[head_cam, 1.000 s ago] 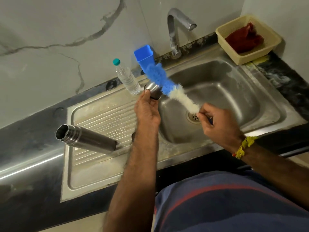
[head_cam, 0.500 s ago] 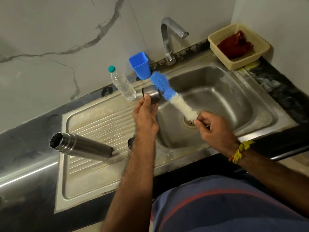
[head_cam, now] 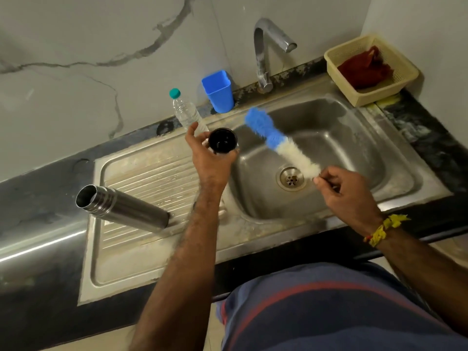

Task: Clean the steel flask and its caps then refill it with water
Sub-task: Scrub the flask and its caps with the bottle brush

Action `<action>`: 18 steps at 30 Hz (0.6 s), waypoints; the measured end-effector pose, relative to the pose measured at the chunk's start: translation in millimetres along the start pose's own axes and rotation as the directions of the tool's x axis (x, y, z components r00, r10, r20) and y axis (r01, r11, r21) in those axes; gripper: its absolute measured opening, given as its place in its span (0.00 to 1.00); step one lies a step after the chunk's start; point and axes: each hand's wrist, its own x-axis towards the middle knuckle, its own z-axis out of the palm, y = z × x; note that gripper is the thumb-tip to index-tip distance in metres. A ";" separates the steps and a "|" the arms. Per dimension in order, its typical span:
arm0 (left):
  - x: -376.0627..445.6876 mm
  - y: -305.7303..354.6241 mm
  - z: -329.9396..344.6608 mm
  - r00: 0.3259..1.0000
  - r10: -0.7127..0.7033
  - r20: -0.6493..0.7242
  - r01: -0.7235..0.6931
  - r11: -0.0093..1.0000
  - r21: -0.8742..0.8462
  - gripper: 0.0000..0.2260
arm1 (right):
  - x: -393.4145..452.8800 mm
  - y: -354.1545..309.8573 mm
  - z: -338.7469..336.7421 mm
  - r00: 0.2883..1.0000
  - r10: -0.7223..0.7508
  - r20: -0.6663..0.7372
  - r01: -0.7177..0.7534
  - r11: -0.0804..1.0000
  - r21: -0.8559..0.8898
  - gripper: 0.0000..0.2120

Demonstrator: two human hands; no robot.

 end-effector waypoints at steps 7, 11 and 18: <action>9.6 -11.0 -3.0 0.951 0.220 0.220 -0.285 0.897 0.339 0.48 | 15.7 -19.1 7.0 0.979 -0.076 0.190 0.125 0.957 -0.260 0.02; -1.5 -14.3 3.3 0.897 0.268 0.351 -0.410 0.800 0.437 0.43 | 30.7 -48.6 6.3 0.976 0.034 0.215 0.126 0.718 -0.685 0.06; 4.5 -15.8 -5.2 0.893 0.260 0.367 -0.425 0.754 0.500 0.44 | 42.8 -41.2 4.3 0.665 0.492 0.561 -0.588 0.809 -0.012 0.10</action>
